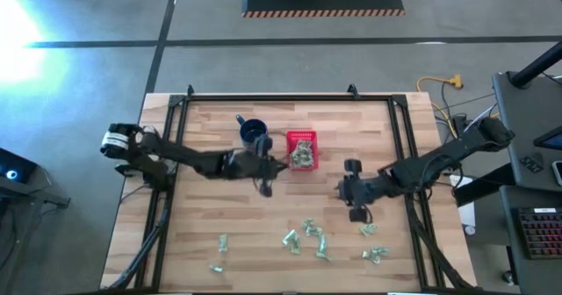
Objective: Pick and place items into bin
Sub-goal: Put the green stevia packet into the red bin
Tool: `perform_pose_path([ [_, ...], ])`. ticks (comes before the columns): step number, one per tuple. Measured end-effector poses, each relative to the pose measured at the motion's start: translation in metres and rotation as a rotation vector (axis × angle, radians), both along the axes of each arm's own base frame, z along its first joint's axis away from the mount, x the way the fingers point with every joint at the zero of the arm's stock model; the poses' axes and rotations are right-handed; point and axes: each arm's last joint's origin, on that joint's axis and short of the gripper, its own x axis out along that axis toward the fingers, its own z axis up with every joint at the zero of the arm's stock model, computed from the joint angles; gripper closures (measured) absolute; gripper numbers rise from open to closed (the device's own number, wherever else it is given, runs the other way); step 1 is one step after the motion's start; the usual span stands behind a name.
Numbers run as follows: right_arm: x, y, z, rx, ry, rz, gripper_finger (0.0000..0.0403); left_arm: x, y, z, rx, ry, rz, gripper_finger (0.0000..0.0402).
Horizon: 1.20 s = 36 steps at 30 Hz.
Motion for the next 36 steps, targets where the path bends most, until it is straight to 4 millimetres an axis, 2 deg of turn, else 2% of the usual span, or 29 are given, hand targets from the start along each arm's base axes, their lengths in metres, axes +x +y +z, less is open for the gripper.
perform_pose_path([
  [5, -0.015, 0.023, -0.003, 0.072, 0.040, -0.002, 0.0296, 0.014, 0.028, 0.000, 0.004, 0.006, 0.032, 0.0401],
  [8, -0.024, 0.035, -0.004, 0.120, 0.066, -0.021, 0.0296, 0.026, 0.033, 0.001, 0.049, 0.014, 0.022, 0.0392],
  [16, -0.048, 0.059, -0.012, 0.236, 0.123, -0.099, 0.0277, 0.063, 0.037, -0.005, 0.080, 0.025, 0.009, 0.0289],
  [20, -0.058, 0.065, -0.020, 0.271, 0.146, -0.133, 0.0263, 0.072, 0.039, -0.005, 0.082, 0.022, 0.022, 0.0240],
  [26, -0.068, 0.073, -0.038, 0.248, 0.200, -0.141, 0.0250, 0.063, 0.038, 0.012, 0.076, 0.034, 0.026, 0.0200],
  [36, -0.065, 0.089, -0.078, 0.153, 0.384, -0.116, 0.0259, 0.025, 0.026, 0.052, -0.021, 0.100, 0.034, 0.0194],
])
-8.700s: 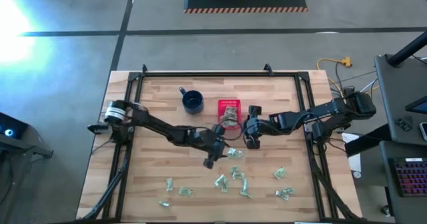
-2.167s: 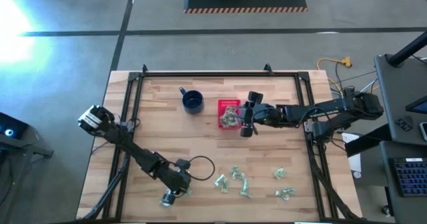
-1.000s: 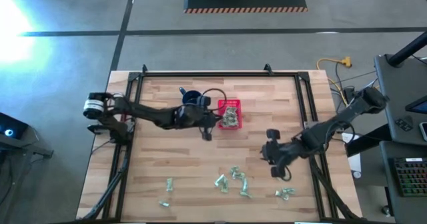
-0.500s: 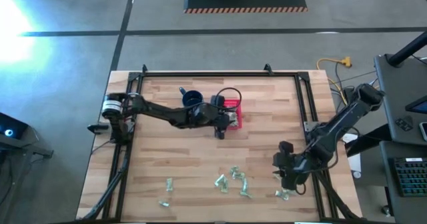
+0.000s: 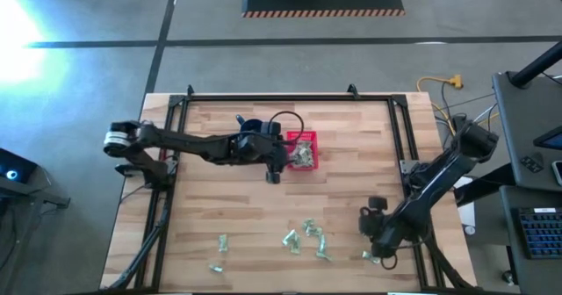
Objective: Pick and place items into bin
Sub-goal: Put the green stevia packet into the red bin
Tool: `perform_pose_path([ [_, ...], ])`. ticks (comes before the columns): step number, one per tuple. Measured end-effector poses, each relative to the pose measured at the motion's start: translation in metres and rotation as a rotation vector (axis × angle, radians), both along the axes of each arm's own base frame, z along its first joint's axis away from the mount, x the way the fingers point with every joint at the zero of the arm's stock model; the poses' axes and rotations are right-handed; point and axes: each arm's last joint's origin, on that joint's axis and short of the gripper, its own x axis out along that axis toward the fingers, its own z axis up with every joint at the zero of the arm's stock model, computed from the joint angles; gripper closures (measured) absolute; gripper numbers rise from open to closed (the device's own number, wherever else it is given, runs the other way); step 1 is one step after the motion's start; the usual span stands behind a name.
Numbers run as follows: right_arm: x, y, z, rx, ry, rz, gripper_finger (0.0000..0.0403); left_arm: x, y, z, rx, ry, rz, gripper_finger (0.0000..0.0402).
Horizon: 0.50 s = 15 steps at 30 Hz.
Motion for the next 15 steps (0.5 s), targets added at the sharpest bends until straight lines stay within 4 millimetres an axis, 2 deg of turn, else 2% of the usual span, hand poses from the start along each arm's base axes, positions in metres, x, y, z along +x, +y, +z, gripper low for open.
perform_pose_path([
  [5, 0.002, 0.003, -0.009, -0.015, 0.036, 0.006, 0.0262, -0.018, -0.011, 0.013, -0.059, 0.024, 0.002, 0.0194],
  [8, 0.002, 0.004, -0.011, -0.018, 0.038, 0.005, 0.0279, -0.030, -0.018, 0.018, -0.106, 0.069, 0.011, 0.0194],
  [15, 0.004, 0.003, -0.009, -0.045, -0.012, 0.010, 0.0380, -0.064, -0.039, 0.026, -0.240, 0.181, 0.051, 0.0194],
])
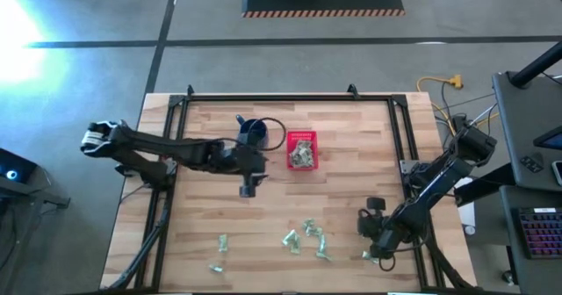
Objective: Pick and place items into bin
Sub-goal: Put the green stevia packet into the red bin
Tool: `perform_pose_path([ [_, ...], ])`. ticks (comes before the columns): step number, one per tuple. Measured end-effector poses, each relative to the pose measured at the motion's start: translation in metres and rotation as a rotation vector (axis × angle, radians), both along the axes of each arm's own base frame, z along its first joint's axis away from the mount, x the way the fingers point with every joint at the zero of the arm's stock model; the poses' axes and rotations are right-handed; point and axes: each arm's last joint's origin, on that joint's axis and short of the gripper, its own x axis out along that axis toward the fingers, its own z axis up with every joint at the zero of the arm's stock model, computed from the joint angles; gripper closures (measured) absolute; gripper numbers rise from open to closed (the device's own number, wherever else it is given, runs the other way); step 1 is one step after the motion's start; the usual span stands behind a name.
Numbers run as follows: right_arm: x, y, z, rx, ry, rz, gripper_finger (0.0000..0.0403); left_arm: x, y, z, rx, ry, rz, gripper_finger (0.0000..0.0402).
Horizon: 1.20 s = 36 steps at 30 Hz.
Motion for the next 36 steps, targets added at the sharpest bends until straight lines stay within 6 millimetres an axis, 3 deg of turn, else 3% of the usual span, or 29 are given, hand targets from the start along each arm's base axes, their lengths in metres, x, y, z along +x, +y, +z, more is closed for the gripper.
perform_pose_path([
  [9, 0.016, -0.009, 0.012, -0.150, -0.196, -0.031, 0.0393, -0.043, -0.036, 0.001, -0.079, 0.045, 0.024, 0.0194],
  [17, 0.049, -0.037, 0.029, -0.470, -0.409, -0.117, 0.0394, -0.080, -0.058, -0.032, -0.181, 0.110, 0.031, 0.0194],
  [23, 0.085, -0.076, 0.038, -0.590, -0.416, -0.163, 0.0394, -0.097, -0.069, -0.062, -0.289, 0.203, 0.060, 0.0194],
  [29, 0.124, -0.123, 0.049, -0.524, -0.481, -0.117, 0.0394, -0.106, -0.084, -0.077, -0.347, 0.258, 0.060, 0.0194],
  [36, 0.138, -0.178, 0.054, -0.406, -0.514, -0.151, 0.0393, -0.107, -0.111, -0.083, -0.388, 0.238, -0.029, 0.0194],
])
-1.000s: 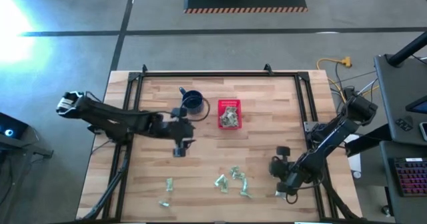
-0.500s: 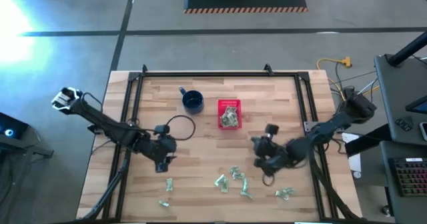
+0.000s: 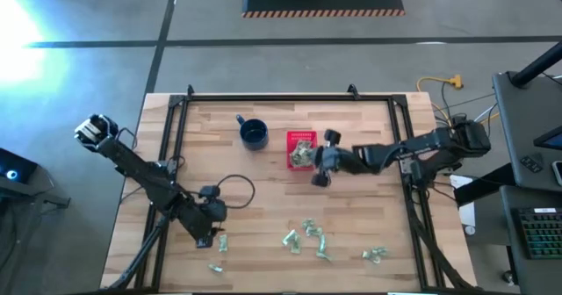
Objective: Pick and place items into bin
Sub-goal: Put the green stevia packet into the red bin
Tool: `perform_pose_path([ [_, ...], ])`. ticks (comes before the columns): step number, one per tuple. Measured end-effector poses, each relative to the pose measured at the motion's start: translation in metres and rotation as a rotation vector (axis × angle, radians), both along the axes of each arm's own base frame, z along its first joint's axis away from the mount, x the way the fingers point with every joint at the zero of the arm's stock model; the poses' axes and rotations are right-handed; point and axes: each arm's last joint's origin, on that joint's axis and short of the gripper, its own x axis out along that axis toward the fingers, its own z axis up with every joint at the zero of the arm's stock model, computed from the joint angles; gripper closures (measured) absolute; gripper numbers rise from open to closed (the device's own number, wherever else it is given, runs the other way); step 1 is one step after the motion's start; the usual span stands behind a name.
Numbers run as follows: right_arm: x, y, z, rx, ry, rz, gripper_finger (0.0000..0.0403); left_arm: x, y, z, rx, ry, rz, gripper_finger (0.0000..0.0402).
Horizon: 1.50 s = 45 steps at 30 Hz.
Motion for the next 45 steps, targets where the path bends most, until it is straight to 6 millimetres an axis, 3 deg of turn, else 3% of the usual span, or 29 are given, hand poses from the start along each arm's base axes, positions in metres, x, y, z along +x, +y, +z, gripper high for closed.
perform_pose_path([
  [4, 0.000, -0.022, -0.001, 0.069, 0.000, -0.004, 0.0373, 0.004, -0.012, -0.007, -0.013, -0.018, -0.033, 0.0194],
  [9, -0.001, -0.034, 0.000, 0.062, 0.000, -0.019, 0.0314, 0.008, -0.021, -0.017, -0.011, 0.026, -0.043, 0.0194],
  [17, 0.002, -0.035, 0.005, 0.001, -0.031, 0.030, 0.0236, 0.013, -0.033, -0.034, -0.026, 0.143, -0.094, 0.0194],
  [26, 0.004, -0.035, 0.007, -0.003, -0.056, 0.031, 0.0216, 0.014, -0.048, -0.049, -0.015, 0.157, -0.155, 0.0207],
  [35, 0.004, -0.034, 0.007, 0.012, -0.065, 0.024, 0.0216, 0.019, -0.051, -0.063, 0.027, 0.170, -0.155, 0.0275],
  [42, 0.004, -0.029, 0.008, 0.011, -0.063, 0.045, 0.0216, 0.020, -0.046, -0.058, 0.105, 0.117, -0.179, 0.0382],
  [45, 0.001, -0.023, 0.010, 0.012, -0.048, 0.067, 0.0216, 0.026, -0.038, -0.049, 0.182, 0.028, -0.154, 0.0394],
])
